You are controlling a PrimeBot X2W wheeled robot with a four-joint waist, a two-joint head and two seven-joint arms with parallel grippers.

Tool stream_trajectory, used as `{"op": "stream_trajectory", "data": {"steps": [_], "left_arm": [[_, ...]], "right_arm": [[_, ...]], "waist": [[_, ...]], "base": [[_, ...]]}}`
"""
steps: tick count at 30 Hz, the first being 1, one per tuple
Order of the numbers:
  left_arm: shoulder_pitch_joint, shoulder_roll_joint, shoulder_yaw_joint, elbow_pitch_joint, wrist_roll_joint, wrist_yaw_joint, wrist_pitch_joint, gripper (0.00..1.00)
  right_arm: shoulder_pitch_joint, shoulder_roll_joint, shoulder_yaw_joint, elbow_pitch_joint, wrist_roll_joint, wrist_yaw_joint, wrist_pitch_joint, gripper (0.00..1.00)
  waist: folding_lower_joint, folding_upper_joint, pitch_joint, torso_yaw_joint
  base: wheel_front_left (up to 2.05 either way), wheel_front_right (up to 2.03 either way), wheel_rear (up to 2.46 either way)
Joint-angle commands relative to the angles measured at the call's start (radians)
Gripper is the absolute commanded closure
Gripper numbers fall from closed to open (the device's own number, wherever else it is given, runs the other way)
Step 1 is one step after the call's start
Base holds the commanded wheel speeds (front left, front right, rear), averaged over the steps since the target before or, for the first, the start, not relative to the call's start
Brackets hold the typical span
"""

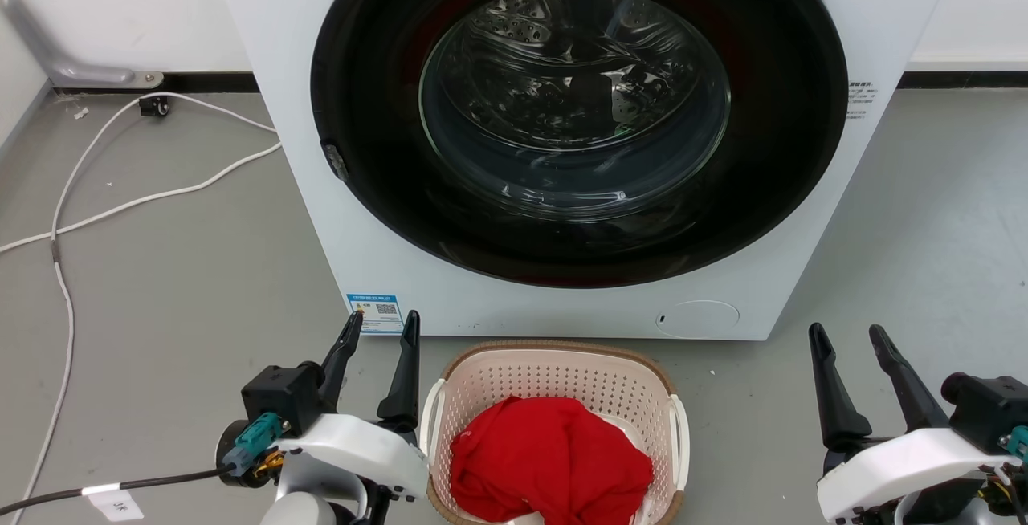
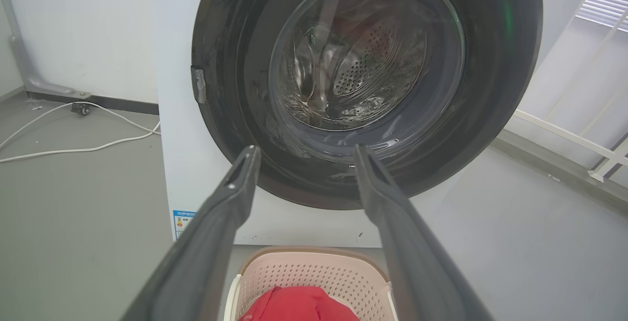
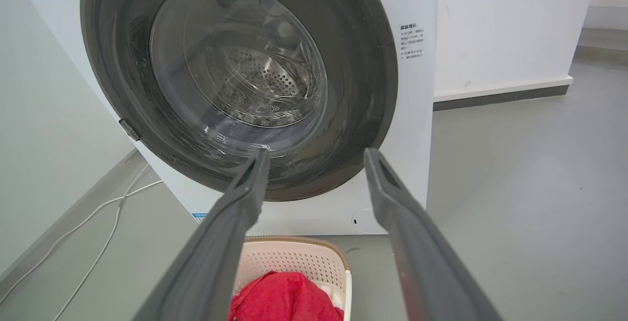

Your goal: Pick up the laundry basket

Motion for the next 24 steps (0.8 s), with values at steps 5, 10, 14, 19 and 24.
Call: {"op": "stream_trajectory", "data": {"steps": [5, 10, 14, 19, 24], "left_arm": [[-0.016, 0.009, -0.010, -0.007, 0.059, 0.008, -0.018, 0.00], [-0.018, 0.011, -0.020, -0.006, 0.102, 0.013, -0.028, 0.00], [-0.018, 0.012, -0.026, -0.007, 0.133, 0.017, -0.037, 0.00], [-0.016, 0.011, -0.033, -0.005, 0.169, 0.017, -0.047, 0.00], [-0.015, 0.009, -0.037, 0.001, 0.195, 0.015, -0.056, 0.00]], "right_arm": [[0.012, 0.001, 0.002, -0.026, -0.060, 0.002, -0.001, 0.00], [0.021, 0.002, 0.003, -0.030, -0.095, 0.002, -0.005, 0.00], [0.024, 0.002, 0.006, -0.034, -0.127, 0.002, -0.011, 0.00], [0.032, 0.002, 0.001, -0.036, -0.158, 0.002, -0.019, 0.00], [0.031, 0.002, -0.004, -0.031, -0.162, 0.002, -0.034, 0.00]], "waist": [[0.0000, 0.0000, -0.001, 0.000], [0.0000, 0.0000, -0.002, 0.000], [0.0000, 0.0000, -0.002, 0.002], [0.0000, 0.0000, -0.002, 0.006], [0.0000, 0.0000, -0.001, 0.011]], "base": [[0.00, 0.00, 0.00], [0.00, 0.00, 0.00], [0.00, 0.00, 0.00], [0.00, 0.00, 0.00], [0.00, 0.00, 0.00]]}}
